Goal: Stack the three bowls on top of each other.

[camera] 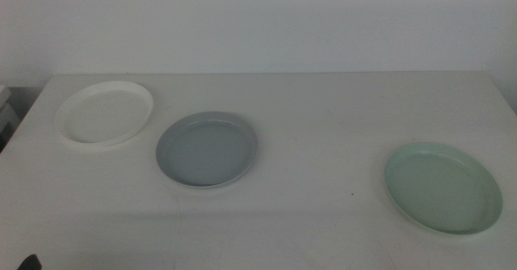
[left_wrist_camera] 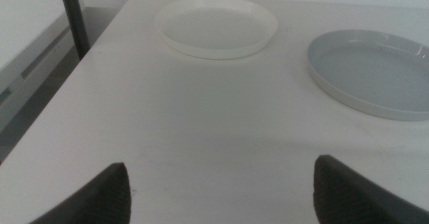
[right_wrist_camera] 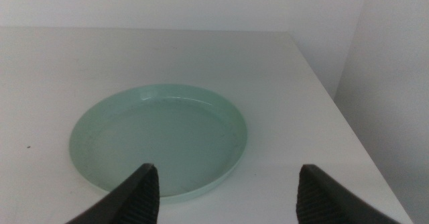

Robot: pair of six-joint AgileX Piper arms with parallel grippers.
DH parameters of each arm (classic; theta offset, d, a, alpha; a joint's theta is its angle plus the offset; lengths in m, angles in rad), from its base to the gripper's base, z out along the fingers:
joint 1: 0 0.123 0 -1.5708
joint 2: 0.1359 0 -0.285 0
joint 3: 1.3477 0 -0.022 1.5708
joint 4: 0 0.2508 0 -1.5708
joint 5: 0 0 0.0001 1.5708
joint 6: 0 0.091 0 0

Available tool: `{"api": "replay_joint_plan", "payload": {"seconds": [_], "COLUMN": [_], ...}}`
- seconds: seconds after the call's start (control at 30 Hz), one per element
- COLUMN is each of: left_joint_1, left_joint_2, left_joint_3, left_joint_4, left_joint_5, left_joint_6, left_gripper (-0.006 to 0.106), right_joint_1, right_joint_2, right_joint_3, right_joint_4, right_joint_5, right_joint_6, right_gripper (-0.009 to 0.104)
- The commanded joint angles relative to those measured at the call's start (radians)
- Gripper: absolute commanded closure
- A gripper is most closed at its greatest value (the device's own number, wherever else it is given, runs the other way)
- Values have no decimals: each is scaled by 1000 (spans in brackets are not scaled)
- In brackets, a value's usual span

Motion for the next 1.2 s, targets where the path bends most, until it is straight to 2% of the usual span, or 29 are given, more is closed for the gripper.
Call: {"api": "replay_joint_plan", "payload": {"seconds": [0.0, 0.23, 0.77, 0.9, 1.17], "left_joint_1": [-1, -1, -1, -1, -1], "left_joint_2": [32, 277, 884, 970, 1075], "left_joint_3": [-18, -265, -1086, -1175, -1185], "left_joint_4": [-2, -4, -13, -13, 17], "left_joint_5": [-78, -21, 570, 600, 545], "left_joint_6": [-15, -14, -12, -15, -15], "left_gripper": [-4, -4, -4, -4, -4], "right_joint_1": [-7, -7, -7, -7, -7], "right_joint_2": [-27, -27, -27, -27, -27], "right_joint_3": [-7, -7, -7, -7, -7], "right_joint_4": [-6, -6, -6, -6, -6], "right_joint_5": [-83, -83, -83, -83, -83], "right_joint_6": [-9, -9, -9, -9, -9], "right_gripper": [43, 43, 43, 43, 43]}}
